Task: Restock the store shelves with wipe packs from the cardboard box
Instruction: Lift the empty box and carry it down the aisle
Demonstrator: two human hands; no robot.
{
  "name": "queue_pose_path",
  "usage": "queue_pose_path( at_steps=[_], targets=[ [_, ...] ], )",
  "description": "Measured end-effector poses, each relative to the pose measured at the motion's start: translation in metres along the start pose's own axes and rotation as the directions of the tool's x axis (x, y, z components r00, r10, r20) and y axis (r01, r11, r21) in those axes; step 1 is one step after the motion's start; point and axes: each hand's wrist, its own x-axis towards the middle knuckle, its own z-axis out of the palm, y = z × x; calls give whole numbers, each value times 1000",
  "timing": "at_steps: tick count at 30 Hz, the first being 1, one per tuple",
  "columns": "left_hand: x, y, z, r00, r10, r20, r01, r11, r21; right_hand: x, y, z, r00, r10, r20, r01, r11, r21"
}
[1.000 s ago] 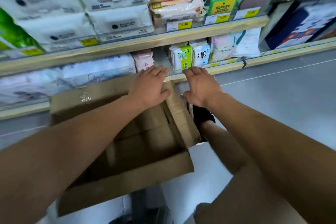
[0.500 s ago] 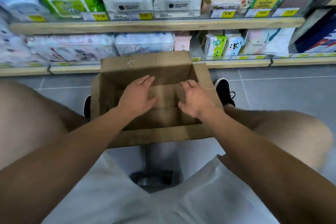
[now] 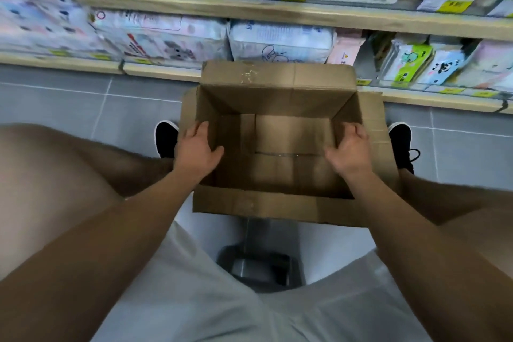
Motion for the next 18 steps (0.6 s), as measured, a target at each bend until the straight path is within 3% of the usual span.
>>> queue_pose_path(
  at_steps=[7, 11, 14, 18],
  targets=[
    [35, -14, 22, 970, -233, 69, 243, 938, -248, 30, 15, 7, 973, 231, -31, -231, 973, -15],
    [43, -18, 30, 942, -310, 132, 337, 871, -356, 45, 37, 8, 894, 429, 131, -439, 896, 69],
    [45, -20, 31, 945, -283, 163, 325, 870, -371, 42, 38, 13, 874, 430, 224, -467, 872, 147],
    [46, -26, 15, 966, -227, 128, 258, 899, -355, 35, 31, 6, 922, 338, 188, -362, 925, 118]
  ],
)
